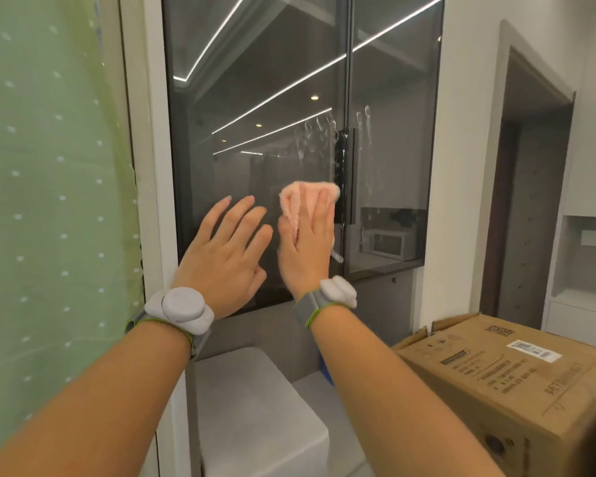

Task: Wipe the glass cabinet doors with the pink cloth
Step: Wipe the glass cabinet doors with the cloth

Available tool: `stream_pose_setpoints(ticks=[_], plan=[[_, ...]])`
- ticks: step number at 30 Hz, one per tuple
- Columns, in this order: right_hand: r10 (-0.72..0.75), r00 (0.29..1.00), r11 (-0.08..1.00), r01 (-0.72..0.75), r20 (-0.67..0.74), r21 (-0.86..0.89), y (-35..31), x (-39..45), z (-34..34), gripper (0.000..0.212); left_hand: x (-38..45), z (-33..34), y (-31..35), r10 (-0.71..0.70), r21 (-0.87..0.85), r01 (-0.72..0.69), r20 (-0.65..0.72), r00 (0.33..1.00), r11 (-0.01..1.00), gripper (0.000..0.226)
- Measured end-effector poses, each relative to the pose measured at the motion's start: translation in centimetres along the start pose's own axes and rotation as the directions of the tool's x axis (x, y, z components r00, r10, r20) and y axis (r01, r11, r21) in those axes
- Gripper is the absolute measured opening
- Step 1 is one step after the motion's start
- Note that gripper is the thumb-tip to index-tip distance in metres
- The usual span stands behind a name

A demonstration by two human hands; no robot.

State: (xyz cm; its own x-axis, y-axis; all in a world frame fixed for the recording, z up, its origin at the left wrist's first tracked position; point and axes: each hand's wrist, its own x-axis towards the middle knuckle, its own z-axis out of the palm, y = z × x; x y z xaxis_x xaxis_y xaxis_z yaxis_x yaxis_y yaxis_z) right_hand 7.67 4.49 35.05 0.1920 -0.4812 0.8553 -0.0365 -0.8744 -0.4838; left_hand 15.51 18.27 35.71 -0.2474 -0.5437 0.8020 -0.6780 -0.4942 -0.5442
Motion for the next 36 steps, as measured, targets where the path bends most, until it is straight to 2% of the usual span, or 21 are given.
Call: stream_pose_setpoints(ticks=[3, 7, 9, 11, 14, 15, 18, 20, 22, 24, 26, 28, 30, 31, 34, 36], plan=[[-0.024, 1.000, 1.000, 0.024, -0.005, -0.004, -0.1, -1.3, 0.4, 0.075, 2.1, -0.5, -1.6, -0.010, 0.063, 0.013, -0.054, 0.998, 0.998, 0.052], [-0.227, 0.966, 0.958, 0.245, 0.124, -0.152, 0.1, 1.4, -0.5, 0.064, 4.5, -1.2, -3.6, -0.082, 0.085, 0.088, -0.067, 0.994, 0.993, 0.055], [-0.328, 0.936, 0.924, 0.346, 0.129, -0.160, -0.2, 3.1, -0.7, 0.064, 4.7, -1.0, -3.7, -0.110, 0.069, 0.115, -0.064, 0.992, 0.991, 0.056], [-0.312, 0.947, 0.941, 0.318, 0.073, -0.116, -0.6, 4.4, -0.6, 0.063, 4.5, -0.8, -3.5, -0.103, 0.084, 0.107, -0.061, 0.993, 0.991, 0.058], [-0.099, 0.995, 0.995, 0.098, -0.024, -0.033, -0.6, 4.0, 0.0, 0.061, 4.5, -0.5, -3.6, -0.103, 0.113, 0.110, -0.065, 0.993, 0.988, 0.060], [-0.065, 0.997, 0.997, 0.064, -0.031, -0.032, -0.6, 3.2, 0.4, 0.061, 4.5, -0.5, -3.7, -0.111, 0.126, 0.118, -0.067, 0.992, 0.985, 0.061], [-0.184, 0.983, 0.982, 0.183, -0.026, -0.047, -1.2, 1.8, 0.9, 0.062, 4.4, -0.4, -3.5, -0.151, 0.165, 0.159, -0.056, 0.987, 0.973, 0.069], [-0.293, 0.956, 0.954, 0.292, -0.006, -0.066, -2.1, 3.6, 0.6, 0.061, 4.5, -0.5, -3.4, -0.157, 0.172, 0.164, -0.055, 0.986, 0.971, 0.074], [-0.342, 0.940, 0.934, 0.339, -0.005, -0.108, -3.6, 6.5, -0.1, 0.060, 4.7, -0.4, -3.5, -0.156, 0.165, 0.165, -0.069, 0.985, 0.972, 0.078], [-0.342, 0.939, 0.923, 0.331, -0.026, -0.195, -5.5, 9.3, -0.7, 0.064, 4.4, -0.3, -3.5, -0.158, 0.186, 0.168, -0.068, 0.985, 0.968, 0.078], [-0.295, 0.949, 0.920, 0.250, -0.115, -0.301, -6.5, 11.2, -1.4, 0.064, 4.3, 0.0, -3.6, -0.156, 0.206, 0.165, -0.061, 0.986, 0.965, 0.077], [-0.237, 0.953, 0.937, 0.174, -0.187, -0.301, -6.4, 11.5, -1.5, 0.067, 4.3, 0.1, -3.7, -0.148, 0.210, 0.156, -0.052, 0.988, 0.965, 0.077], [-0.204, 0.967, 0.952, 0.160, -0.153, -0.261, -6.0, 10.4, -1.1, 0.082, 4.3, 0.2, -3.9, -0.145, 0.210, 0.153, -0.053, 0.988, 0.966, 0.078], [-0.212, 0.969, 0.952, 0.176, -0.126, -0.249, -5.7, 9.8, -0.8, 0.084, 4.3, 0.4, -3.8, -0.146, 0.207, 0.154, -0.053, 0.988, 0.966, 0.078], [-0.317, 0.946, 0.909, 0.282, -0.069, -0.307, -5.5, 9.9, -0.2, 0.074, 4.3, 0.4, -3.8, -0.147, 0.207, 0.157, -0.061, 0.987, 0.966, 0.078], [-0.339, 0.940, 0.889, 0.301, -0.052, -0.345, -5.9, 11.3, -0.3, 0.069, 4.3, 0.5, -3.8, -0.142, 0.202, 0.154, -0.071, 0.987, 0.967, 0.077]])
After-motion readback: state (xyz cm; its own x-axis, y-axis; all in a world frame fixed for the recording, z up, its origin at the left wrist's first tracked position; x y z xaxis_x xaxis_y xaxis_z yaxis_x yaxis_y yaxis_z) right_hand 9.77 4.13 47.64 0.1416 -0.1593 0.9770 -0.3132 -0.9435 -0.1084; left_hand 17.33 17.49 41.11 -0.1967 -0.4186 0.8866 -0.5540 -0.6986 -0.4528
